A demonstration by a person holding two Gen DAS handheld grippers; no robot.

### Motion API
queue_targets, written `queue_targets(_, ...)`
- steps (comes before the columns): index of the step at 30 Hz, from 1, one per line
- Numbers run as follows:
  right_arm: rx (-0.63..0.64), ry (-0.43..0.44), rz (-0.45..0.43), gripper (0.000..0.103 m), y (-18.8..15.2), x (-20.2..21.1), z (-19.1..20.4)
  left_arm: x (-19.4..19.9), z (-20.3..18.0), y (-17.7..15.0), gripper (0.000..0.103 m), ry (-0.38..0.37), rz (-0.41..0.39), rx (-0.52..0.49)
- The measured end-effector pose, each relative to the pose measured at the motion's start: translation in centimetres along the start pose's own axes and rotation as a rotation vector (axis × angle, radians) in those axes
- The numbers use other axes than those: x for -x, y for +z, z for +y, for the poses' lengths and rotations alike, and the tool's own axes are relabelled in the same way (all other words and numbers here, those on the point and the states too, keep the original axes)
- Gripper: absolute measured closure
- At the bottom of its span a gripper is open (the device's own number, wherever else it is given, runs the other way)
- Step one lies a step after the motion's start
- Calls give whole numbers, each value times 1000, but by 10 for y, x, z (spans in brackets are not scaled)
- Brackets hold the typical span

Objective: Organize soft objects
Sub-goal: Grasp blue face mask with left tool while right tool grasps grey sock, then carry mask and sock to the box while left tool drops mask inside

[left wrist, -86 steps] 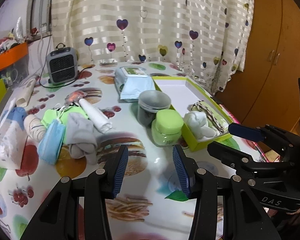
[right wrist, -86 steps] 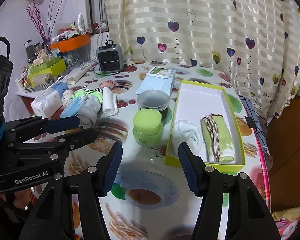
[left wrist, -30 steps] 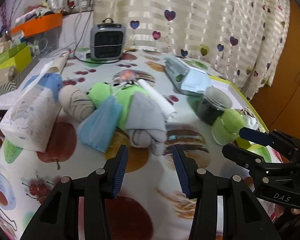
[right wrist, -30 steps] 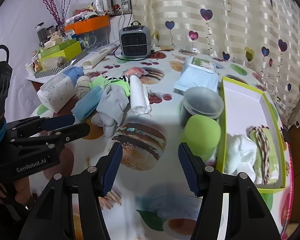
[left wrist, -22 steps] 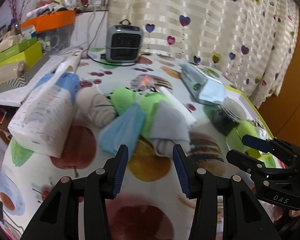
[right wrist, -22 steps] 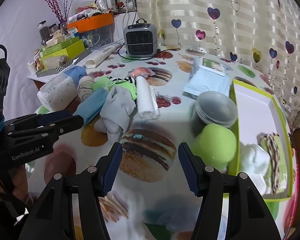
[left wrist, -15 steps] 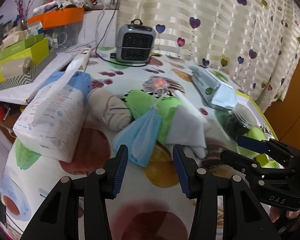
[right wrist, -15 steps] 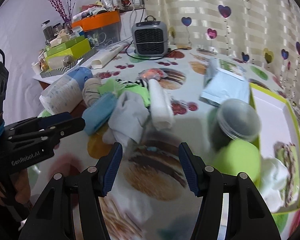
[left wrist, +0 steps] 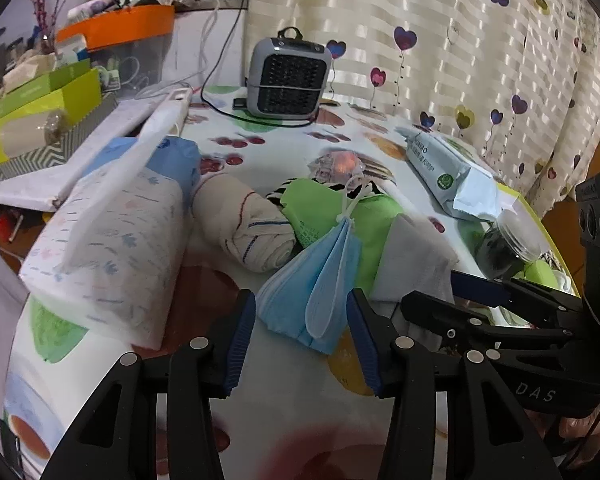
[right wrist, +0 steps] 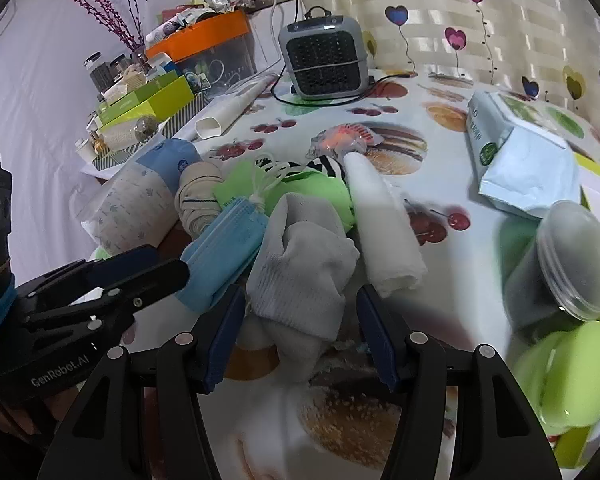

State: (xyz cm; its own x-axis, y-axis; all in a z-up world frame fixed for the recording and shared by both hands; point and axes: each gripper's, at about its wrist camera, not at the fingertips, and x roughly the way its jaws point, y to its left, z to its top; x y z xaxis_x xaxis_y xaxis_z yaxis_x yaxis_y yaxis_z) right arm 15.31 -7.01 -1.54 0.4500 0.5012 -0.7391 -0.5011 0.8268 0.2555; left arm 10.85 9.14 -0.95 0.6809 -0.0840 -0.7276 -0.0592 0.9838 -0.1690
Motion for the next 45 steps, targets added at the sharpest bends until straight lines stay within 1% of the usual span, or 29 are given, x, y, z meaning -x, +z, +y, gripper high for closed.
queue_targets(5,-22,23,3,44,0,-5,-6,-17,-2,3,56,-16,29,-9)
queue_targets(6,-17,25,-2,54,-1,-4,-5,-21,-2,3,56,-8,28,-14)
queue_targets(7,-12,24,-5,60,-1,-4,-5,-22,-3,3,54,-4,26,-18)
queue_targets(8,-7,21,-10,62,-1,-3,-5,-24,-4,4,53,-3,25,-19)
queue_targets(9,-1,20,-14,66,-1,-2,-5,-26,-4,4,53,-3,26,-17)
queue_targets(12,14,15,-24,71,-1,2,-4,-28,-5,4,53,2,19,-21)
queue_targets(13,18,9,-28,71,-2,4,-4,-28,-6,4,53,2,16,-24)
queue_targets(15,21,2,-37,72,-2,8,-5,-27,-6,3,58,2,11,-26)
queue_targets(16,22,0,-41,72,-3,10,-5,-27,-6,2,66,0,12,-24)
queue_targets(17,24,-3,-46,73,-3,12,-5,-27,-6,2,70,-3,15,-19)
queue_targets(20,28,-7,-55,73,-5,19,-4,-22,-7,1,77,-1,7,-12)
queue_targets(29,32,-25,-89,73,-15,46,0,6,-17,-10,81,-18,-26,-15)
queue_targets(35,33,-38,-120,73,-19,67,2,29,-28,-14,82,-32,-53,-26)
queue_targets(45,29,-62,-173,73,-26,101,1,55,-52,-14,82,-53,-87,-60)
